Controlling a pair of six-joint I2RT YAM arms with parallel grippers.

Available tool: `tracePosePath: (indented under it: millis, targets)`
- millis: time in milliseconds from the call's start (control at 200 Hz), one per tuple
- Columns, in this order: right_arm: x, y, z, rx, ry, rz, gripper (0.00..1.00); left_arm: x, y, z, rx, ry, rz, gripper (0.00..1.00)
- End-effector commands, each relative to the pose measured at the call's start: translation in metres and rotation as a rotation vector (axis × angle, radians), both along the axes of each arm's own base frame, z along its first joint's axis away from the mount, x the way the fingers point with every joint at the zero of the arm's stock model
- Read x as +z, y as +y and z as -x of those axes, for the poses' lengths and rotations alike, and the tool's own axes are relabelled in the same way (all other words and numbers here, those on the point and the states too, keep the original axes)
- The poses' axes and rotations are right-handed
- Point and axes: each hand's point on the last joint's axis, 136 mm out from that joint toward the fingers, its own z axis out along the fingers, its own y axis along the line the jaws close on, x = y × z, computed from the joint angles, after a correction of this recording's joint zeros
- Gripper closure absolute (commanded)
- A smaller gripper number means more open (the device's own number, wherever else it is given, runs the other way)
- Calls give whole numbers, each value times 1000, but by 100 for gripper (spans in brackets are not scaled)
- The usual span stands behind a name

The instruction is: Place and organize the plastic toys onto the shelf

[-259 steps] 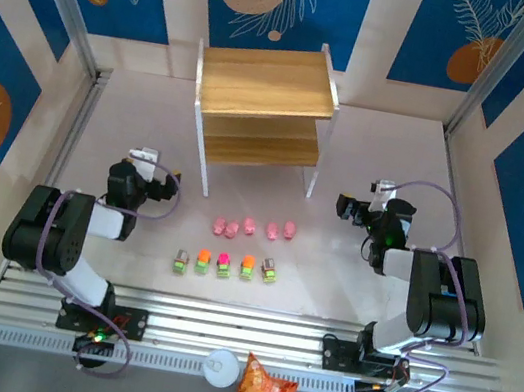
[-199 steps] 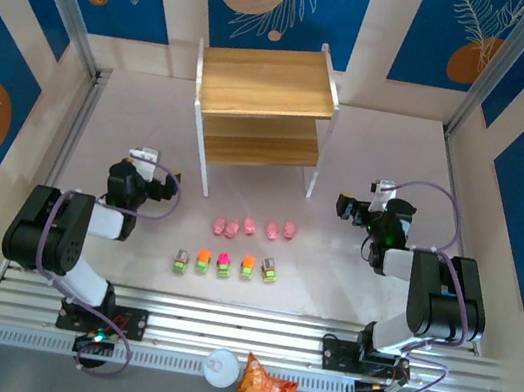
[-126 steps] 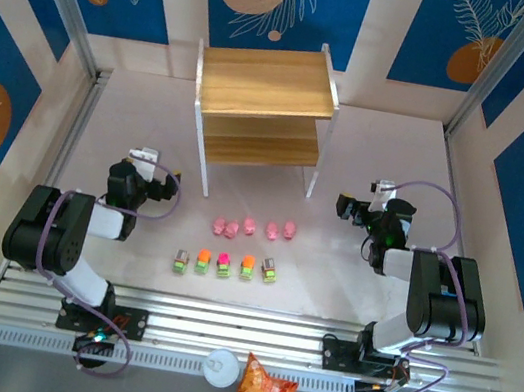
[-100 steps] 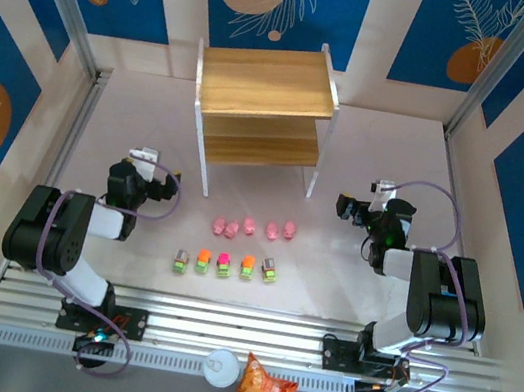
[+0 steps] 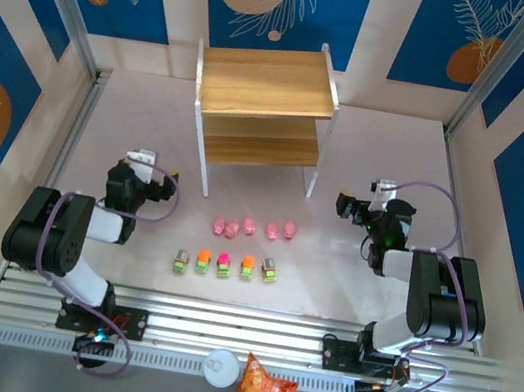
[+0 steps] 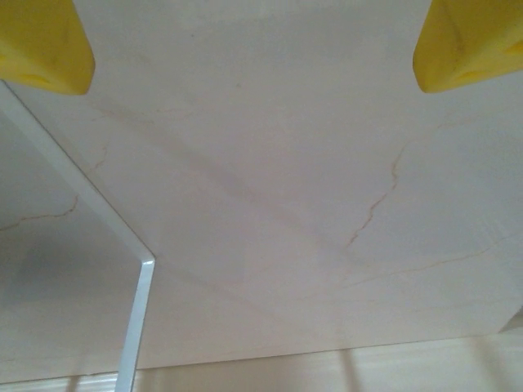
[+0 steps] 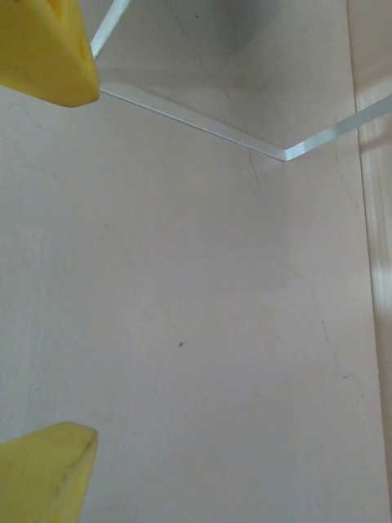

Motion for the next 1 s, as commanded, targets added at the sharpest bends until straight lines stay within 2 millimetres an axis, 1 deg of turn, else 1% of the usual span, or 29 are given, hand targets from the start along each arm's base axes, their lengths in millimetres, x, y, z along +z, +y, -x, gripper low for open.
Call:
tracePosePath:
  millis: [0,85,165,220,315,415,500,565,580,665,700,800,880,996]
  targets:
    - [18,-1,2,-23,-61,28,1,28,9,6,64,-105,-9,0]
    - [27,-2,4,-51,-65,54,1,44,9,14,93,-137,-44,0]
    - [36,-2,5,-85,-73,90,1,65,4,24,111,-183,-89,0]
    - [41,-2,6,-110,-70,112,1,80,2,32,126,-222,-92,0]
    - [50,-3,8,-163,-70,143,1,98,1,43,167,-262,-73,0]
    - [61,-1,12,-208,-69,135,1,111,-13,52,161,-277,-79,0]
    - [70,-4,18,-282,-38,114,1,123,-28,61,145,-296,-49,0]
    - [76,-14,23,-396,21,74,1,129,-38,69,122,-285,3,0]
    - [75,-16,26,-416,49,63,1,130,-41,71,112,-281,14,0]
    - [76,-16,40,-471,166,18,1,133,-54,83,62,-259,70,0]
    - [77,-12,44,-475,178,9,1,135,-59,88,38,-262,82,0]
    - [81,17,57,-390,159,4,1,136,-66,101,9,-248,123,0]
    - [79,41,72,-336,156,39,1,130,-73,110,-25,-191,161,0]
    - [70,68,99,-283,169,100,1,114,-83,121,-73,-119,129,0]
